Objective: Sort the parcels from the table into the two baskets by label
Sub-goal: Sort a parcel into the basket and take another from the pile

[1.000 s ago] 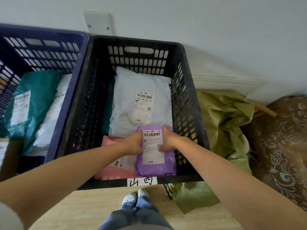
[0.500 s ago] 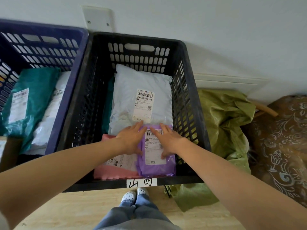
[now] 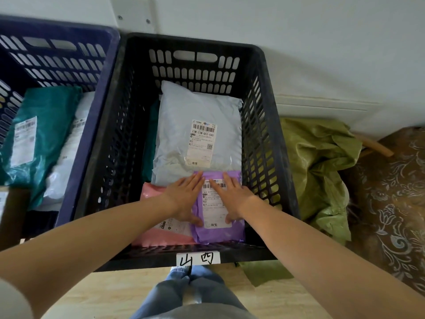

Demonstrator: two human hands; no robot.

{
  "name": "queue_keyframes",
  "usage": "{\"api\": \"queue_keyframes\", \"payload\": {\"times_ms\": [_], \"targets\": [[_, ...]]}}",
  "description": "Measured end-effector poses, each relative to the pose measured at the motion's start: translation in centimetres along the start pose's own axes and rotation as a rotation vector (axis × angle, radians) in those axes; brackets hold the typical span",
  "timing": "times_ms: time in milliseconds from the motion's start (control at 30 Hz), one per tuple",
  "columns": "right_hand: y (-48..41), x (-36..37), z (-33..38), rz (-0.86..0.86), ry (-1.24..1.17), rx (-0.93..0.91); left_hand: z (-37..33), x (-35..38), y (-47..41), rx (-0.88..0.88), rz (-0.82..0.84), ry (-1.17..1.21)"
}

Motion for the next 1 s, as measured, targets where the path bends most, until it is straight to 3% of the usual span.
{"api": "queue_keyframes", "payload": {"times_ms": [133, 300, 500, 667, 1000], "targets": [[0.2, -0.8, 0.0, 0.007, -0.094, 0.016, 0.4, -0.9, 0.3, 0.016, 0.000, 0.065], [0.5, -3.0, 0.5, -0.159, -0.371, 0.006, 1.6, -2.7, 1.8, -0.035, -0.083, 0.148], [1.3, -7.4, 1.9, -0.412, -0.446, -0.278, 3.7, -5.9, 5.7, -0.190, -0.254, 0.045], [2.0, -12.4, 4.3, -0.618, -0.582, -0.468, 6.7, -9.7, 10.2, -0.418, -0.383, 0.025], [4.1, -16.1, 14.6, -0.659, -0.675, -0.755, 11.4, -9.9, 22.6, -0.764, -0.577, 0.222]]}}
Point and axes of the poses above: each hand's wrist, its own y-axis away from the middle knuckle, its own x-axis out of the palm, z = x × y, the point moved 2 cm from there along -y, towards the middle knuckle, and after that the axes turned 13 degrees about -y, right-handed, at the moved point
